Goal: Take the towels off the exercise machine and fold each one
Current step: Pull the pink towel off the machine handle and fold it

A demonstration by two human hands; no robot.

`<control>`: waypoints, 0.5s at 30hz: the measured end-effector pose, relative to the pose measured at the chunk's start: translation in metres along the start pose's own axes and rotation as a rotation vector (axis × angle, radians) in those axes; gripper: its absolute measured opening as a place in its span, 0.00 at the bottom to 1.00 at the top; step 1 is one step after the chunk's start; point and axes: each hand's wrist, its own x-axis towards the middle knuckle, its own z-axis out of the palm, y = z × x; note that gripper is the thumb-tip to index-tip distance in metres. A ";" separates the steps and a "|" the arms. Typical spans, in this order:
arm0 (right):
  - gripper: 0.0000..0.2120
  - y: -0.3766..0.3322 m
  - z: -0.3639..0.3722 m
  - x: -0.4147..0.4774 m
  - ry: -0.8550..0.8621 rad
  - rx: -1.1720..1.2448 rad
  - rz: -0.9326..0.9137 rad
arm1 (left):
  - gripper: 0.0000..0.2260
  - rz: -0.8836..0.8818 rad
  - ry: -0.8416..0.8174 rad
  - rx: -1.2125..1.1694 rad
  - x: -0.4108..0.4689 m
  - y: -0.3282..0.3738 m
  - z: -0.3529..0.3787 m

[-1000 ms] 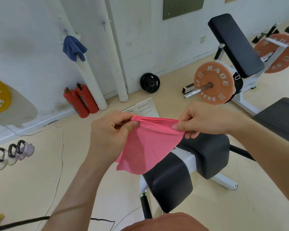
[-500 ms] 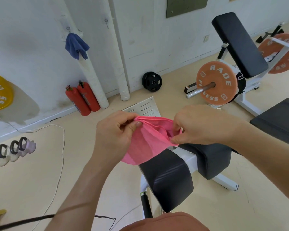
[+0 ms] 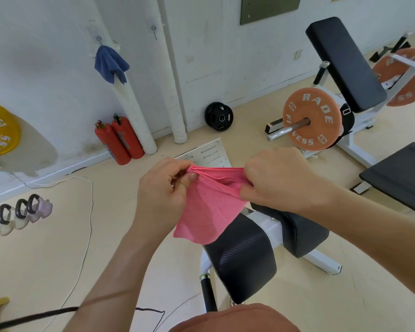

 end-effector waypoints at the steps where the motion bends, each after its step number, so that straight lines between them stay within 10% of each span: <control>1: 0.26 0.001 0.002 0.000 0.065 0.006 0.005 | 0.07 -0.006 -0.003 -0.004 0.000 0.000 0.000; 15: 0.15 0.012 0.019 -0.002 -0.123 0.125 -0.092 | 0.07 -0.125 -0.056 -0.049 -0.007 -0.018 0.018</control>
